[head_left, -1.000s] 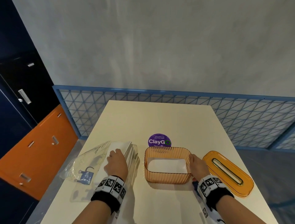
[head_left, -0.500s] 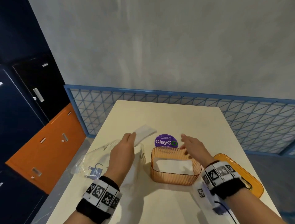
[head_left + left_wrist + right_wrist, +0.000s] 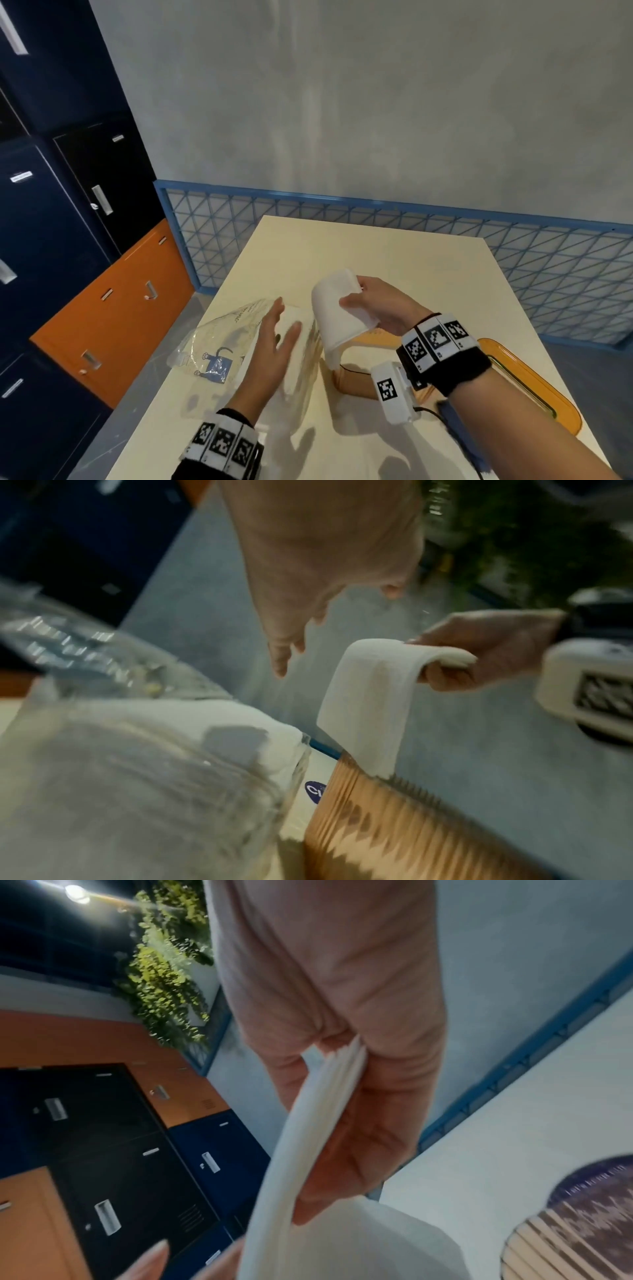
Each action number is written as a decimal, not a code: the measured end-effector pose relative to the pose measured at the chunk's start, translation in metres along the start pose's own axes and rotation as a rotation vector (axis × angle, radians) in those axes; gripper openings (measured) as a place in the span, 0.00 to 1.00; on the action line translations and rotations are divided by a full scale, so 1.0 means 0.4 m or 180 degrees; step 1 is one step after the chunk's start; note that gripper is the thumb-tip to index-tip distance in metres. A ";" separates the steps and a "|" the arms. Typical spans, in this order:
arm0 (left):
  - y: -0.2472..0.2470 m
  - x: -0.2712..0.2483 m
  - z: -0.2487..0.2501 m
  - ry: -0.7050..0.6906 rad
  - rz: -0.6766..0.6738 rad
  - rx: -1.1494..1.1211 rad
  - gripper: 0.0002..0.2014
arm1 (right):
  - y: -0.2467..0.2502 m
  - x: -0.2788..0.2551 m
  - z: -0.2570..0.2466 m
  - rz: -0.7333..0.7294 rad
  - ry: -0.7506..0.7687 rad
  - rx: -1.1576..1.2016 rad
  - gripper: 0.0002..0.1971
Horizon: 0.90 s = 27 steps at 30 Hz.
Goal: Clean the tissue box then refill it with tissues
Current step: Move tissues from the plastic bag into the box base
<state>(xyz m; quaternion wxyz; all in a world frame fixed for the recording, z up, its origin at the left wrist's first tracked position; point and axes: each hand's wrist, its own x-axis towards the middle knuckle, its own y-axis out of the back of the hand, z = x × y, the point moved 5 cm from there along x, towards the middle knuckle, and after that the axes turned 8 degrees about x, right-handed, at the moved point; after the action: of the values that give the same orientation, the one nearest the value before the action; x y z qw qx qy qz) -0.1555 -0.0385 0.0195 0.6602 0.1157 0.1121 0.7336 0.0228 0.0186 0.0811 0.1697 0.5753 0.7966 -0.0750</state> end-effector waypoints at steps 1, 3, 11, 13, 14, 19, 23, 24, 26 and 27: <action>0.006 0.010 -0.014 0.0453 0.0097 -0.0642 0.25 | -0.009 -0.001 -0.014 -0.0078 0.0084 -0.0129 0.15; 0.015 0.032 -0.035 0.1149 0.0102 -0.1947 0.20 | -0.030 -0.006 -0.041 -0.0258 0.0226 -0.0279 0.14; 0.131 0.079 -0.042 0.0819 0.0275 -0.1450 0.17 | -0.064 0.027 -0.027 0.0034 0.0556 0.0012 0.14; 0.161 0.077 -0.025 0.0462 0.0602 -0.0743 0.16 | -0.072 0.051 0.006 0.0223 0.0576 0.0132 0.13; 0.167 0.073 -0.015 0.0282 0.0656 -0.0504 0.14 | -0.079 0.062 0.024 0.0285 0.0558 0.0159 0.13; 0.136 0.032 -0.045 0.0515 0.0727 -0.0043 0.18 | -0.117 0.097 0.148 0.0493 0.0221 0.0046 0.19; 0.102 0.015 -0.090 0.0739 0.0674 -0.0121 0.17 | -0.132 0.109 0.191 0.0563 0.0128 -0.0025 0.22; 0.099 0.013 -0.089 0.0724 0.0681 -0.0157 0.16 | -0.131 0.112 0.188 0.0597 0.0144 -0.0025 0.22; 0.097 0.013 -0.081 0.0681 0.0718 -0.0203 0.17 | -0.127 0.111 0.178 0.0628 0.0190 -0.0008 0.21; 0.097 0.014 -0.078 0.0671 0.0725 -0.0202 0.18 | -0.125 0.110 0.174 0.0613 0.0200 -0.0001 0.21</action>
<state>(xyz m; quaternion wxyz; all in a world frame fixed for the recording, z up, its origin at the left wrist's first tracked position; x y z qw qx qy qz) -0.2027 -0.0373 0.0024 0.5606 0.0291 0.1437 0.8150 -0.0240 0.0195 -0.0033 0.1511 0.6512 0.7426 -0.0402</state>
